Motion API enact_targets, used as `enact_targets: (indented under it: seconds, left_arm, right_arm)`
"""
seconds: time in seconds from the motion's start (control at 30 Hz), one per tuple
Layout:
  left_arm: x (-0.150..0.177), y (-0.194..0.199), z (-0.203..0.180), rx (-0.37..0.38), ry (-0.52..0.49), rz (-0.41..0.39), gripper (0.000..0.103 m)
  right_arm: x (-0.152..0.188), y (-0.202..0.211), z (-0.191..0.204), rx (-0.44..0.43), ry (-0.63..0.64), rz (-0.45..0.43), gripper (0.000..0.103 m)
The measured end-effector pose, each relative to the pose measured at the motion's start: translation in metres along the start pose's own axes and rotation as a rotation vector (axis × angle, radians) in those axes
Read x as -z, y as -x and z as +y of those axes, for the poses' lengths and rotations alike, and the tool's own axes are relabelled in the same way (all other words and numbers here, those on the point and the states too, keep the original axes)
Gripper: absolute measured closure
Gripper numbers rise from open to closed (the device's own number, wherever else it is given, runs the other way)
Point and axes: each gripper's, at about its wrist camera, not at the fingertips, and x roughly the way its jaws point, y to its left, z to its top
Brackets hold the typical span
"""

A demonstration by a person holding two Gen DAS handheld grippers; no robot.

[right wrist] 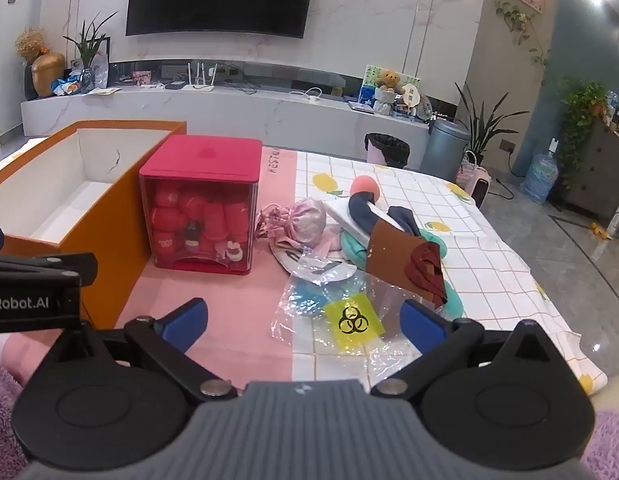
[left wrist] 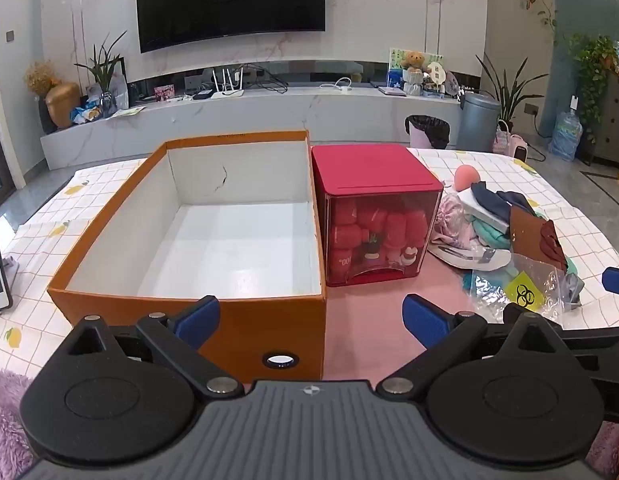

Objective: Organize soft objects

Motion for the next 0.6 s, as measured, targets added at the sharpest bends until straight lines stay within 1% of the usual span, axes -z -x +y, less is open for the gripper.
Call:
enact_targets:
  seconds: [0.17,0.2,0.27,0.3,0.37,0.53,0.6]
  left_arm:
    - [-0.004,-0.005,-0.002,0.018,0.013,0.014,0.0]
    - [-0.004,-0.001,0.005,0.029,0.04,0.001,0.0]
    - [-0.006,-0.002,0.005,0.025,0.036,-0.003,0.0]
    - [-0.007,-0.002,0.005,0.023,0.033,-0.009,0.0]
    - [0.004,-0.001,0.001,0.018,0.019,-0.031,0.0]
    - [0.005,-0.004,0.001,0.021,0.023,-0.026,0.0]
    - [0.005,0.001,0.0,0.022,0.022,-0.028,0.0]
  right_arm:
    - [0.001,-0.001,0.002,-0.018,-0.006,0.011,0.003]
    - [0.0,-0.002,0.002,-0.022,-0.008,0.02,0.003]
    - [-0.002,-0.006,-0.001,-0.018,-0.017,0.031,0.003]
    - [0.001,-0.003,0.0,-0.009,-0.019,0.014,0.003]
    - [0.001,-0.001,-0.002,-0.007,-0.018,0.007,0.003]
    - [0.002,-0.001,0.001,0.004,-0.006,0.007,0.003]
    - [0.002,0.0,0.001,0.006,-0.004,0.007,0.003]
